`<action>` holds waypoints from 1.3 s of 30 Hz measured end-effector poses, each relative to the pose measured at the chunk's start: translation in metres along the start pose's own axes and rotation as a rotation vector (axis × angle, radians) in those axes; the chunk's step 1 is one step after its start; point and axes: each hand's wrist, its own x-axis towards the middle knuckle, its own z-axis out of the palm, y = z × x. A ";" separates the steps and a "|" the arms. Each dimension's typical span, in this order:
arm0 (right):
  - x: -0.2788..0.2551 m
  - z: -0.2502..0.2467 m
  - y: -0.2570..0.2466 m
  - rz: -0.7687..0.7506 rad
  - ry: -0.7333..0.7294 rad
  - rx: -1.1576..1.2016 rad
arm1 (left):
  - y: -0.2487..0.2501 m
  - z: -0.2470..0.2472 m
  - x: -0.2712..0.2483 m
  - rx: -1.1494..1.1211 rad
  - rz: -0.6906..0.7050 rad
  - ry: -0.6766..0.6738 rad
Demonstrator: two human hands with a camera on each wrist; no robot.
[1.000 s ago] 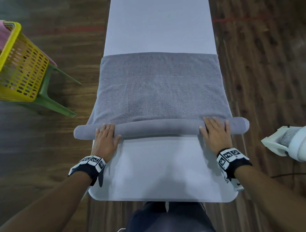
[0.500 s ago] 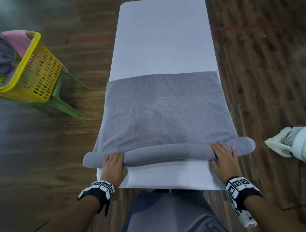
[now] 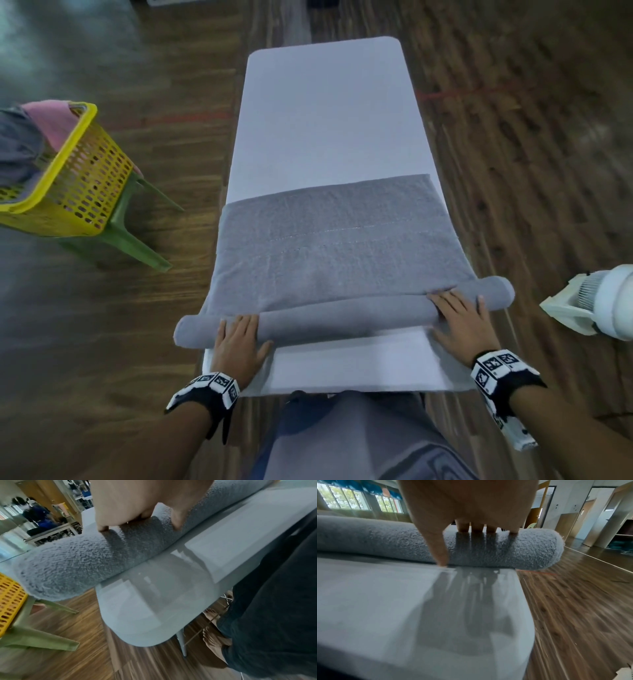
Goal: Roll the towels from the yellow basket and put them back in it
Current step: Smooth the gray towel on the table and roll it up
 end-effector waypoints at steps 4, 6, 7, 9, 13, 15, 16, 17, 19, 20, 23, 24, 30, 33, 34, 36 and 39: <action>0.001 -0.009 0.000 0.049 -0.061 -0.064 | -0.011 -0.007 0.001 0.029 0.107 -0.010; 0.010 -0.016 -0.001 0.061 -0.046 -0.093 | -0.015 -0.008 0.011 0.036 0.130 0.028; 0.013 -0.019 -0.002 0.055 0.003 -0.097 | -0.016 -0.007 0.017 0.049 0.121 0.039; 0.018 -0.020 -0.003 0.060 0.061 -0.060 | -0.018 -0.005 0.025 0.057 0.056 0.058; 0.008 -0.016 -0.007 0.072 -0.123 -0.081 | -0.019 0.003 0.016 0.027 0.070 0.007; 0.006 -0.017 -0.006 0.073 -0.159 -0.106 | -0.020 0.001 0.010 0.037 0.105 -0.001; 0.007 -0.020 -0.007 0.071 -0.175 -0.115 | -0.021 -0.001 0.010 0.040 0.104 0.012; 0.011 -0.025 -0.007 0.074 -0.186 -0.118 | -0.021 -0.005 0.011 0.040 0.100 0.026; 0.023 -0.034 -0.009 0.084 -0.200 -0.143 | -0.023 -0.009 0.020 0.033 0.104 0.046; 0.027 -0.037 -0.010 0.084 -0.177 -0.145 | -0.025 -0.011 0.026 0.023 0.088 0.063; 0.032 -0.035 -0.008 0.085 -0.144 -0.027 | -0.026 -0.013 0.034 -0.043 0.044 0.035; 0.030 -0.033 -0.007 0.072 -0.158 -0.003 | -0.027 -0.011 0.033 -0.036 0.077 0.024; 0.025 -0.027 -0.006 0.059 -0.127 -0.071 | -0.029 -0.021 0.041 0.050 0.154 -0.003; 0.045 -0.037 -0.010 0.077 -0.059 -0.085 | -0.025 -0.032 0.064 0.009 0.121 0.069; 0.050 -0.038 -0.012 0.077 -0.027 -0.070 | -0.025 -0.032 0.069 0.011 0.109 0.087; 0.054 -0.037 -0.016 0.083 -0.050 -0.001 | -0.029 -0.029 0.073 0.007 0.092 0.015; 0.047 -0.027 -0.015 0.055 -0.107 -0.024 | -0.036 -0.025 0.071 0.041 0.128 -0.086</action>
